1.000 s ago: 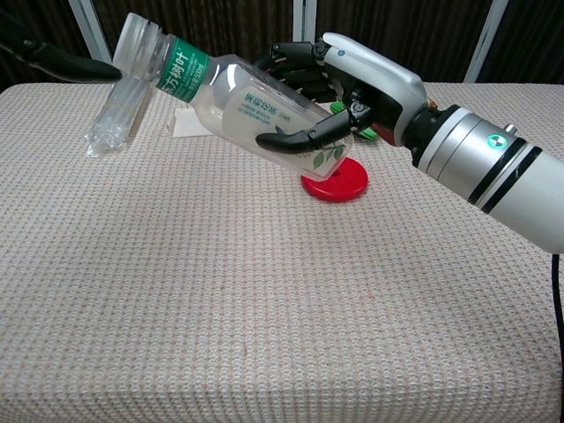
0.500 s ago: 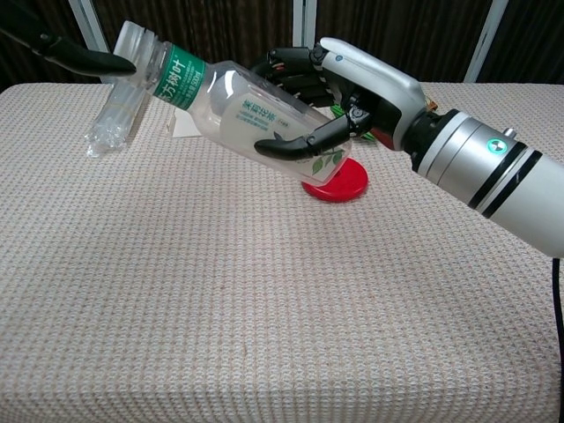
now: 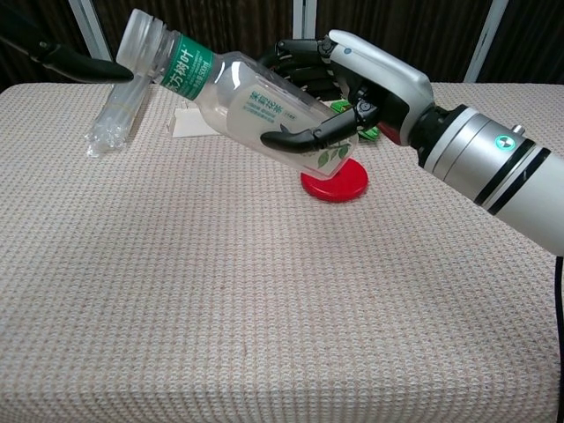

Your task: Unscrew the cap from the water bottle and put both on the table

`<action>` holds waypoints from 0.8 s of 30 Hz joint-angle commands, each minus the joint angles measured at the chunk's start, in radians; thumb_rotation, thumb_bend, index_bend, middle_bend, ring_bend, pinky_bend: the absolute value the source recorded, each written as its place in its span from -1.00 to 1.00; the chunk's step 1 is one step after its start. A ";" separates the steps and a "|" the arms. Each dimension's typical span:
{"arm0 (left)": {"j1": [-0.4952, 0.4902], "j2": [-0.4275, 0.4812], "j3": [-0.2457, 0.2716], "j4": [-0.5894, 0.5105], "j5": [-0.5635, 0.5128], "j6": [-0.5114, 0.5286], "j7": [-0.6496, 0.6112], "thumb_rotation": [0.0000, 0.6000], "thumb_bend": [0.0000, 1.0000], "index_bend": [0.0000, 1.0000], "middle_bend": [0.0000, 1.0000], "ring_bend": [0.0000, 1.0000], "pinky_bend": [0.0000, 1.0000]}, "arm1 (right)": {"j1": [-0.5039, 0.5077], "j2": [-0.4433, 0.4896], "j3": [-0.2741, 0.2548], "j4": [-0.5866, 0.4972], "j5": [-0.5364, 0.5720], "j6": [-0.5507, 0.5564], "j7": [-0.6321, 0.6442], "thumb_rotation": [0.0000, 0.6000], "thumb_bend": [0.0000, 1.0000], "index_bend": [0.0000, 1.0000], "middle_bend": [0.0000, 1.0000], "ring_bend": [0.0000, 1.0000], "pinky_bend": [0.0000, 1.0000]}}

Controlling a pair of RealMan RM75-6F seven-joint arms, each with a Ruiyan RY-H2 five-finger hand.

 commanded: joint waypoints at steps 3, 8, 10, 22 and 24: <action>0.001 0.000 -0.006 0.000 -0.006 0.007 -0.003 1.00 -0.99 -0.63 -0.70 -1.00 -1.00 | 0.000 0.004 -0.008 -0.008 -0.007 -0.001 -0.006 1.00 -0.22 0.29 0.09 -0.17 -0.08; -0.003 0.000 -0.006 -0.006 0.005 0.012 0.003 1.00 -0.99 -0.63 -0.70 -1.00 -1.00 | 0.005 -0.002 -0.008 -0.006 -0.005 -0.010 -0.014 1.00 -0.22 0.29 0.09 -0.17 -0.08; -0.003 -0.002 -0.006 -0.008 0.006 0.012 0.004 1.00 -0.99 -0.63 -0.70 -1.00 -1.00 | 0.007 -0.004 -0.007 -0.005 -0.004 -0.012 -0.015 1.00 -0.22 0.29 0.09 -0.17 -0.08; 0.003 0.004 0.007 -0.009 0.012 0.017 0.002 1.00 -0.99 -0.63 -0.70 -1.00 -1.00 | 0.005 -0.006 -0.007 0.005 0.002 -0.013 -0.016 1.00 -0.22 0.29 0.09 -0.17 -0.08; 0.005 0.004 0.009 -0.005 0.013 0.018 0.007 1.00 -0.99 -0.63 -0.70 -1.00 -1.00 | 0.003 -0.005 -0.006 0.003 0.003 -0.010 -0.012 1.00 -0.21 0.29 0.09 -0.17 -0.08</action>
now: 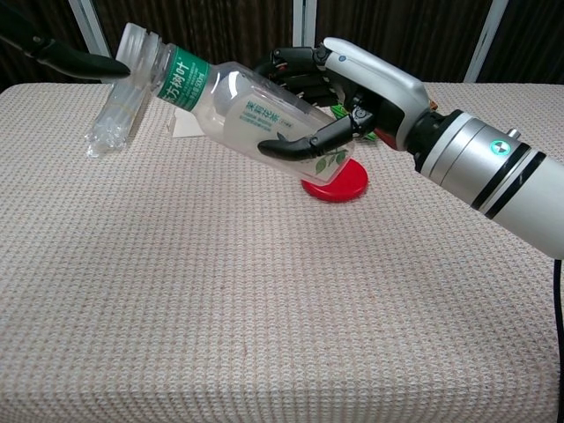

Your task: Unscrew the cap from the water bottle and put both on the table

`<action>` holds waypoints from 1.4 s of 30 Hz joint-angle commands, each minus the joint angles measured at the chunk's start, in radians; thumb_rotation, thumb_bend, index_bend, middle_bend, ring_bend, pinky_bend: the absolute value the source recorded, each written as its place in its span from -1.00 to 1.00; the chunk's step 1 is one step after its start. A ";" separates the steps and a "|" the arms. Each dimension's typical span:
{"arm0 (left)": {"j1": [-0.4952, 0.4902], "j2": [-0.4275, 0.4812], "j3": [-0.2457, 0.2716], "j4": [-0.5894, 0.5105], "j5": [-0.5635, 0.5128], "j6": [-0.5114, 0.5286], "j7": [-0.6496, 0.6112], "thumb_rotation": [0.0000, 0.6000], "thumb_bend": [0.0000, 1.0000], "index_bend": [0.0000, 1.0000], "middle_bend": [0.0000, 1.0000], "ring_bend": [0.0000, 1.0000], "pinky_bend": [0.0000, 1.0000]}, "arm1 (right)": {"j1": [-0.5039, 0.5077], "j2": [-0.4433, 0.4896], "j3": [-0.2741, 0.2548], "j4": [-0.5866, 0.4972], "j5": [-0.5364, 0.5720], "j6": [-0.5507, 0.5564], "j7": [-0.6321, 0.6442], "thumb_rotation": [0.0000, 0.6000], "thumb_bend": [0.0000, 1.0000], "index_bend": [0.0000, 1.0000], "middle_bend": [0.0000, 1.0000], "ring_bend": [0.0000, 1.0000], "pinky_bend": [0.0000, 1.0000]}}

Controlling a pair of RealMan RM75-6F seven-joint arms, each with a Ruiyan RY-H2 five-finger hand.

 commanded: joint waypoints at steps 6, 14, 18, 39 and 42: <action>0.000 -0.010 -0.005 0.015 -0.015 -0.003 0.015 1.00 -0.99 -0.63 -0.70 -1.00 -1.00 | -0.002 0.006 -0.005 -0.013 -0.008 0.008 0.006 1.00 -0.21 0.29 0.09 -0.17 -0.06; 0.000 -0.007 -0.007 0.006 -0.004 0.007 0.024 1.00 -0.99 -0.63 -0.70 -1.00 -1.00 | 0.000 0.003 -0.005 -0.011 -0.004 -0.001 0.002 1.00 -0.21 0.29 0.08 -0.17 -0.04; 0.000 -0.006 -0.007 0.002 -0.003 0.007 0.026 1.00 -0.99 -0.63 -0.70 -1.00 -1.00 | 0.000 0.003 -0.004 -0.010 -0.004 0.000 0.001 1.00 -0.21 0.29 0.09 -0.17 -0.04; 0.029 -0.003 0.029 0.045 0.012 0.035 -0.028 1.00 -0.75 -0.31 -0.70 -1.00 -1.00 | -0.012 0.011 0.000 -0.006 0.000 0.019 0.031 1.00 -0.21 0.29 0.09 -0.15 -0.03; 0.027 -0.005 0.031 0.046 0.020 0.033 -0.034 1.00 -0.70 -0.31 -0.70 -1.00 -1.00 | -0.013 0.011 0.000 -0.007 -0.001 0.024 0.033 1.00 -0.21 0.29 0.09 -0.15 -0.03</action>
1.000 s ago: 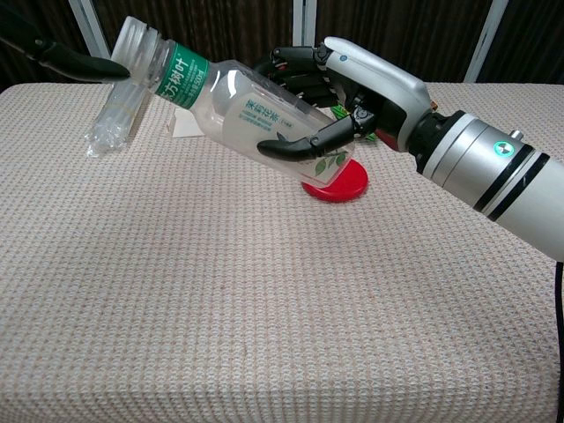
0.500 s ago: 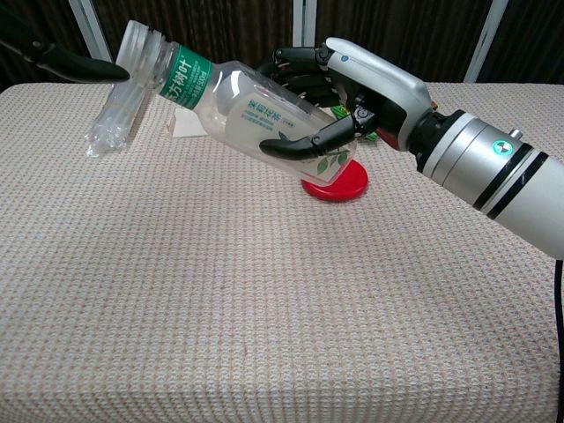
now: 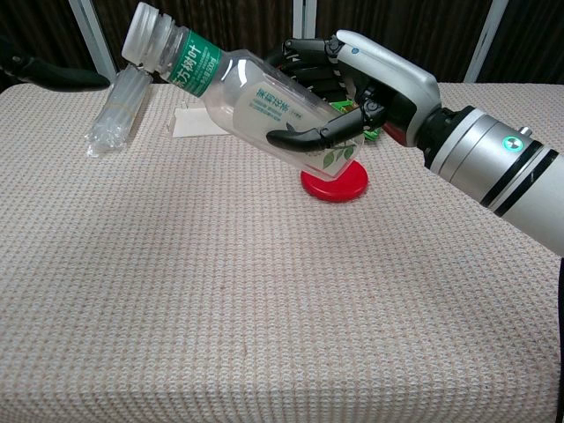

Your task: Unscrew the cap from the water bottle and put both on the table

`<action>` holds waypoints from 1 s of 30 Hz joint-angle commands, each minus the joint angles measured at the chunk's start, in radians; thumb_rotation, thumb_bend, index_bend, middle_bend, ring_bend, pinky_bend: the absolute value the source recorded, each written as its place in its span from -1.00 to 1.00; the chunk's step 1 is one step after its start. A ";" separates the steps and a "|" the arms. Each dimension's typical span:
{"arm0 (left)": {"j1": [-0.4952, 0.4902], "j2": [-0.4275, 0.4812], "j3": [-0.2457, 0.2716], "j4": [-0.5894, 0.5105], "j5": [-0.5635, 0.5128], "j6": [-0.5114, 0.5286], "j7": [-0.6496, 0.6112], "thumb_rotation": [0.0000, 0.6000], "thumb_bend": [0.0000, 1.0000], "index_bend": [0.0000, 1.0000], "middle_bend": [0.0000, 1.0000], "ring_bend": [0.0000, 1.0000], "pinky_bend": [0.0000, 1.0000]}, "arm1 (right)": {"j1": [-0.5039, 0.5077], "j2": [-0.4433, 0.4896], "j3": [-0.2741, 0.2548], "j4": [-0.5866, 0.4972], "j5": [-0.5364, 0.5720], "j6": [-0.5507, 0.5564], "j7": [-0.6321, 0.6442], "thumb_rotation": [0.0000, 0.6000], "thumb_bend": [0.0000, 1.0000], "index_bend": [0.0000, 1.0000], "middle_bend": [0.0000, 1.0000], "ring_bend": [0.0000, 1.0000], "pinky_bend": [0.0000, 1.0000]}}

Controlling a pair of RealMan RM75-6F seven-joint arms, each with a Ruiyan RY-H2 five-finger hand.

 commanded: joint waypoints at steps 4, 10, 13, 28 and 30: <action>-0.006 -0.008 -0.003 0.002 0.003 -0.004 -0.005 1.00 -0.65 -0.29 -0.70 -1.00 -1.00 | -0.003 -0.001 -0.001 -0.004 -0.003 0.006 0.002 1.00 -0.21 0.29 0.09 -0.15 -0.03; -0.013 -0.005 -0.007 -0.001 0.007 -0.009 -0.005 1.00 -0.55 -0.29 -0.70 -1.00 -1.00 | -0.001 -0.001 -0.001 -0.006 -0.003 0.003 0.002 1.00 -0.21 0.29 0.10 -0.14 -0.02; -0.014 -0.004 -0.006 -0.002 0.007 -0.012 -0.004 1.00 -0.51 -0.29 -0.70 -1.00 -1.00 | -0.002 0.000 -0.001 -0.007 -0.003 0.004 0.003 1.00 -0.21 0.30 0.10 -0.14 -0.02; -0.022 -0.018 -0.008 0.006 0.009 -0.016 -0.003 1.00 -0.43 -0.23 -0.70 -1.00 -1.00 | -0.006 0.004 -0.003 -0.011 -0.005 0.007 0.005 1.00 -0.20 0.30 0.10 -0.14 -0.01; -0.023 -0.018 -0.007 0.005 0.008 -0.019 -0.003 1.00 -0.43 -0.22 -0.70 -1.00 -1.00 | -0.006 0.004 -0.004 -0.011 -0.005 0.008 0.006 1.00 -0.20 0.30 0.10 -0.14 -0.01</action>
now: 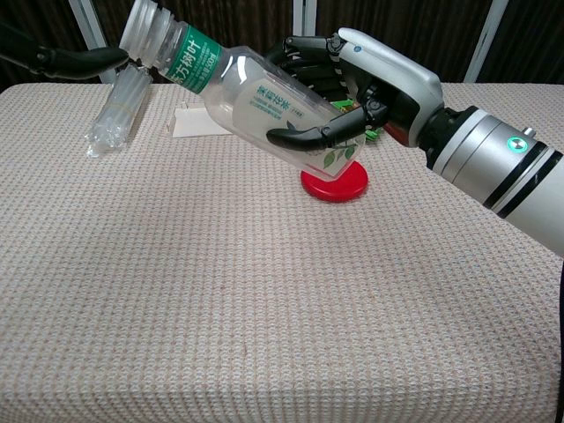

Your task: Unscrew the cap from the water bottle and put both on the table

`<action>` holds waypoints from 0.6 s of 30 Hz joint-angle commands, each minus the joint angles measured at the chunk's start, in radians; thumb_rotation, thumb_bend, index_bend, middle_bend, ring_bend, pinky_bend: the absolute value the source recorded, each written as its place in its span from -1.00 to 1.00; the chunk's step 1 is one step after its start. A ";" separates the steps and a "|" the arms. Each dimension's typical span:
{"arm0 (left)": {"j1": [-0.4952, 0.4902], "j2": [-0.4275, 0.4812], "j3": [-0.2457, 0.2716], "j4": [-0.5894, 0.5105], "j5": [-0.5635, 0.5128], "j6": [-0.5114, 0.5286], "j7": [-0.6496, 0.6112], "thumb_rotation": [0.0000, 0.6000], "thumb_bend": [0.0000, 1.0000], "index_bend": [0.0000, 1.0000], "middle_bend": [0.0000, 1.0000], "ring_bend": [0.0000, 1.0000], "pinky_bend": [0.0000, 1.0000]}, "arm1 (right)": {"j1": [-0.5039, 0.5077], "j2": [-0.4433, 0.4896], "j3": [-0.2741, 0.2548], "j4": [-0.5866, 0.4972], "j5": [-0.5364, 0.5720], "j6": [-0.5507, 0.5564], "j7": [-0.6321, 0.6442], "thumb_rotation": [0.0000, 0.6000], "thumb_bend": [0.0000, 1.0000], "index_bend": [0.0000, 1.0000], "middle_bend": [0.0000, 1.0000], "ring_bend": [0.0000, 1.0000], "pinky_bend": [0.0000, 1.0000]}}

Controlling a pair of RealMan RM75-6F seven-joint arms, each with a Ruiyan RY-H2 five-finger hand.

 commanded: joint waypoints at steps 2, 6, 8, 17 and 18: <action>-0.002 -0.002 0.000 -0.001 -0.001 -0.002 0.000 1.00 -0.42 -0.21 -0.70 -1.00 -1.00 | -0.001 0.000 -0.001 -0.001 -0.001 0.001 -0.001 1.00 -0.20 0.30 0.10 -0.14 -0.01; -0.003 -0.003 -0.001 -0.002 -0.001 -0.003 -0.002 1.00 -0.42 -0.20 -0.70 -1.00 -1.00 | 0.000 -0.001 0.001 -0.001 0.001 -0.001 -0.002 1.00 -0.20 0.30 0.10 -0.14 -0.01; -0.004 -0.004 -0.001 0.000 -0.004 -0.004 -0.004 1.00 -0.42 -0.19 -0.70 -1.00 -1.00 | -0.001 -0.002 0.001 -0.001 0.002 0.000 -0.001 1.00 -0.20 0.30 0.10 -0.14 -0.01; -0.008 -0.010 -0.003 0.002 -0.006 -0.004 -0.012 1.00 -0.38 -0.14 -0.70 -1.00 -1.00 | -0.003 -0.002 0.002 -0.004 0.003 0.002 -0.005 1.00 -0.20 0.31 0.11 -0.13 0.00; -0.008 -0.009 -0.003 0.002 -0.005 -0.004 -0.012 1.00 -0.38 -0.13 -0.70 -1.00 -1.00 | -0.003 -0.002 0.002 -0.003 0.003 0.001 -0.006 1.00 -0.20 0.31 0.11 -0.13 0.01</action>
